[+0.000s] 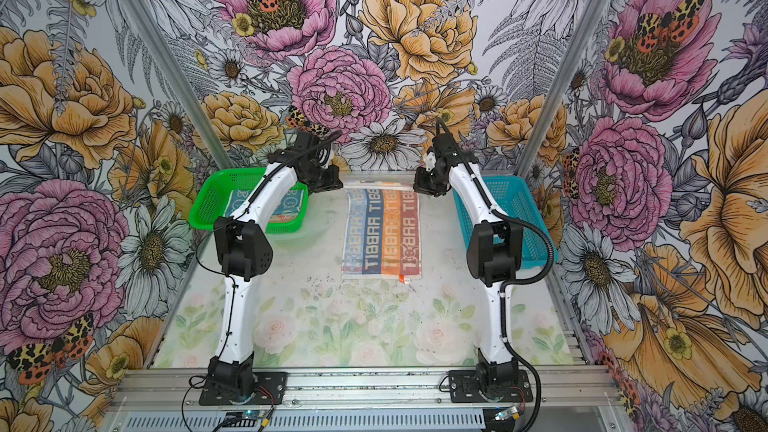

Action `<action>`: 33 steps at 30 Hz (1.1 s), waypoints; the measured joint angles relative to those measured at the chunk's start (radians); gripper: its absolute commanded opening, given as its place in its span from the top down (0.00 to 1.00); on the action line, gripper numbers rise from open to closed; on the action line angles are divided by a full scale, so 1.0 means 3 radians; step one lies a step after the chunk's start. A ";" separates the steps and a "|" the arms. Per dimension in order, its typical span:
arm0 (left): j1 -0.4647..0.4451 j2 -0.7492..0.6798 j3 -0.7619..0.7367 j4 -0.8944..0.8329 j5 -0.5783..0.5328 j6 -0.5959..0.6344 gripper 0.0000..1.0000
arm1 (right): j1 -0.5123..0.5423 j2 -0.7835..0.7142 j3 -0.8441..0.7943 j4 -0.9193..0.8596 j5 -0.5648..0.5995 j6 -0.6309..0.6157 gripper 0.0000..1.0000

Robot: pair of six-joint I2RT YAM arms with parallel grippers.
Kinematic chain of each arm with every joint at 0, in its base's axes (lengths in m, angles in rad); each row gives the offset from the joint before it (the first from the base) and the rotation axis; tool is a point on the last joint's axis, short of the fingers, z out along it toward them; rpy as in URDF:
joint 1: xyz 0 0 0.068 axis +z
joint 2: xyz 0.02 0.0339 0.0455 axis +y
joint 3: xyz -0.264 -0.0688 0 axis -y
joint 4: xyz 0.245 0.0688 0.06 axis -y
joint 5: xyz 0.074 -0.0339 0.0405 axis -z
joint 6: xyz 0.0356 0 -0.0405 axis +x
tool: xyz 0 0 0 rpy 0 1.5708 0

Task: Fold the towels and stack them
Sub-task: 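Lower the stretched towel flat onto the table with both grippers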

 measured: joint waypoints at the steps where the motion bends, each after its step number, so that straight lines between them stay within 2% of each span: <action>1: -0.0020 -0.0052 -0.0167 0.0022 -0.0023 0.0010 1.00 | 0.0005 -0.0056 -0.0235 0.0072 -0.0011 0.0001 1.00; 7: -0.0189 -0.0591 -0.1375 0.0239 -0.0095 0.0018 1.00 | 0.0045 -0.0431 -0.1478 0.0417 -0.0065 0.0043 1.00; 16: -0.0383 -0.1500 -0.2902 0.0674 -0.0172 -0.0109 1.00 | 0.0172 -0.1102 -0.2668 0.0846 -0.0118 0.0078 1.00; 22: -0.0470 -0.1732 -0.3386 0.0865 -0.0173 -0.0158 1.00 | 0.0179 -0.1306 -0.2950 0.0952 -0.0150 0.0079 1.00; 33: -0.0581 -0.2103 -0.3710 0.0985 -0.0178 -0.0267 1.00 | 0.0273 -0.1961 -0.3347 0.0992 -0.0106 0.0132 1.00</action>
